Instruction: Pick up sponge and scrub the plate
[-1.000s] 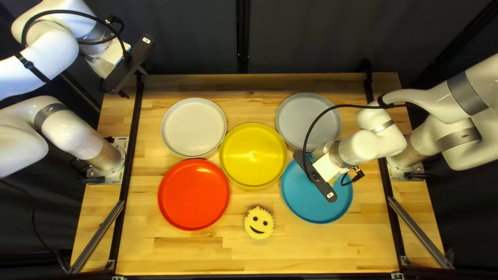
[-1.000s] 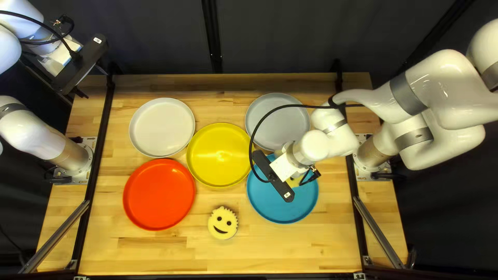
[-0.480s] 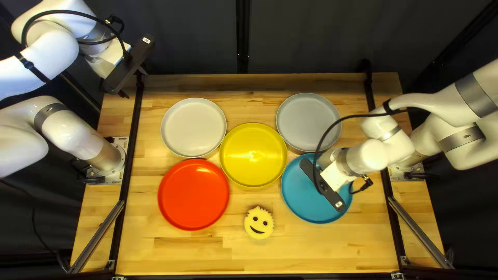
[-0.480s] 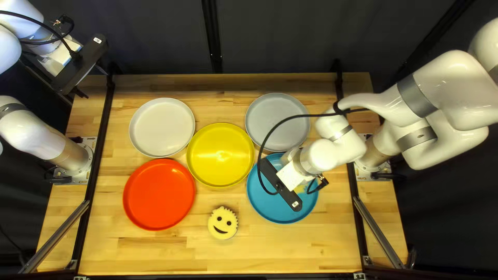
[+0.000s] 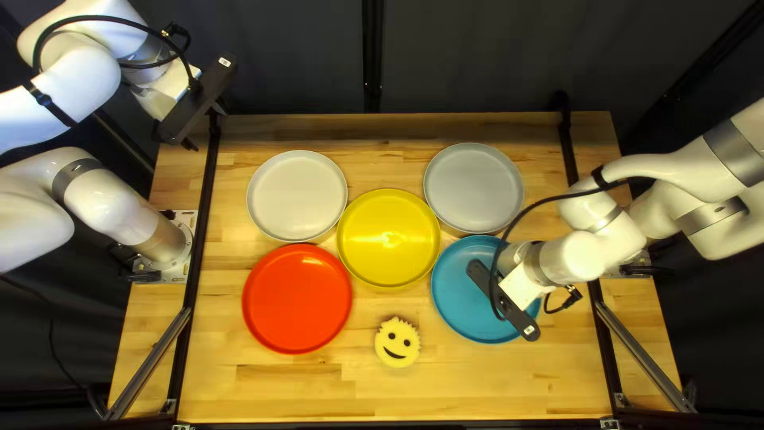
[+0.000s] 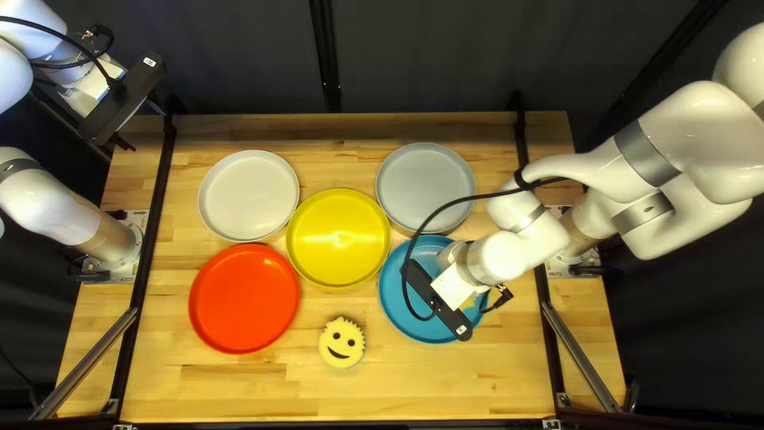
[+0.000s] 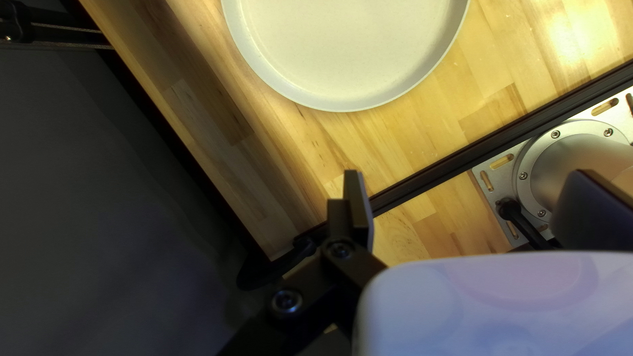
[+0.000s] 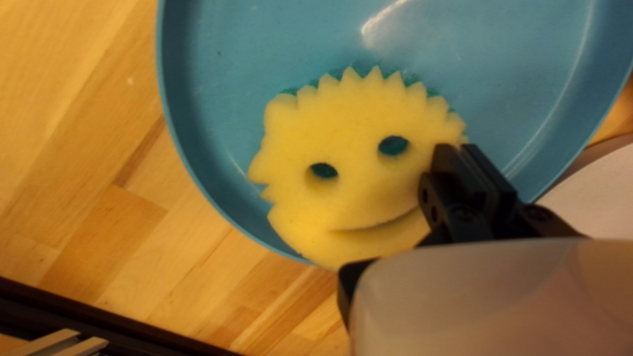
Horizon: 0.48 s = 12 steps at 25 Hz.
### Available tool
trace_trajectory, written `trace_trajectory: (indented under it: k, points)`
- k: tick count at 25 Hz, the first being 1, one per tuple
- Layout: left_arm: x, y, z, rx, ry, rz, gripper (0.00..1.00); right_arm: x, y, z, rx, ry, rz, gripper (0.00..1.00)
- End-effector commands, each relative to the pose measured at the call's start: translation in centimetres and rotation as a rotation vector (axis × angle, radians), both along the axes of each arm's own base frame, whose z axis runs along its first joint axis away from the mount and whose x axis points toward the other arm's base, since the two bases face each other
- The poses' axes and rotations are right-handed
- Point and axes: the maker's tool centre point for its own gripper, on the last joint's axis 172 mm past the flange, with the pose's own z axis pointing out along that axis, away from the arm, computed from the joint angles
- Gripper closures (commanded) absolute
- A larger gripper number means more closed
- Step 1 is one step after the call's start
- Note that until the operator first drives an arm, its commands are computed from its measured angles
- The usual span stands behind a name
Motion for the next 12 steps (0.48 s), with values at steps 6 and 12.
trace_trajectory:
  k: [6,12]
  points:
    - [0.0,0.0,0.0,0.0,0.0,0.0,0.0,1.3,-4.5,-0.5,0.031,-0.024,-0.055,1.0]
    - [0.0,0.0,0.0,0.0,0.0,0.0,0.0,0.1,-2.7,-1.2,0.047,-0.019,-0.071,1.0]
